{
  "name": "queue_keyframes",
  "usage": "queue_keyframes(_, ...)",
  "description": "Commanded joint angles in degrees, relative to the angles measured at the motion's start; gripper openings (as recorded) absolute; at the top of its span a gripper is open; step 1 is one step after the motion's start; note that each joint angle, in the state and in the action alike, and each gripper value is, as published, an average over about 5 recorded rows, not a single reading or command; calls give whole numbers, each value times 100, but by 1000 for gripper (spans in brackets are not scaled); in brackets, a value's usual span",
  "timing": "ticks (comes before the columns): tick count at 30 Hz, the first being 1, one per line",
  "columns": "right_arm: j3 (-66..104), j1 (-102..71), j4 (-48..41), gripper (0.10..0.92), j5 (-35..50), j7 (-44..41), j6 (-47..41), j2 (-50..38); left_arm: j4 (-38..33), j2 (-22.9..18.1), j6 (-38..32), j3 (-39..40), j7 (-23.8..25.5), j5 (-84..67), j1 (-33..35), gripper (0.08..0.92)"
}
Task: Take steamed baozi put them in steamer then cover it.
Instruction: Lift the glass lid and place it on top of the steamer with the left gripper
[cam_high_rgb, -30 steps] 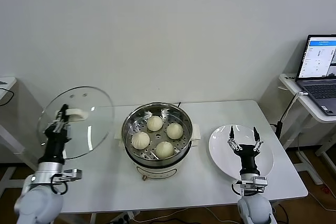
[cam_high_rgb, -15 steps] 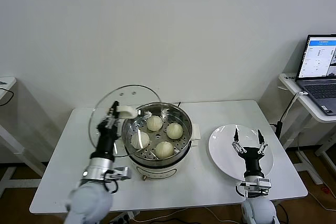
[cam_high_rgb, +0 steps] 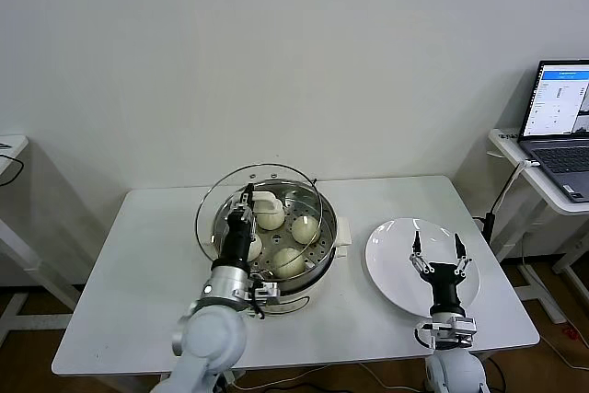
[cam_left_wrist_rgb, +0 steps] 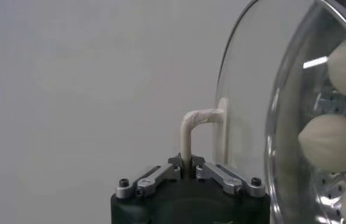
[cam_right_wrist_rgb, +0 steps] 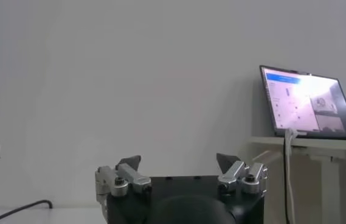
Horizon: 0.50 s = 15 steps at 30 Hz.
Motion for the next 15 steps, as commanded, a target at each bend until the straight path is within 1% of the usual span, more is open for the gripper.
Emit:
queue_keyframes(1,14,6,-63,823,-59,-18,7,30,451,-574,186,326,441,740,-203,187)
queue_keyframes(9,4,22,-105,823,-116,-23,14,57,599,-666,333,382,195,380,-321,187)
queue_keyframes(15,1,19,-112,823,-142,-27,20,85,651,-597,347,432,202,396,-320,187)
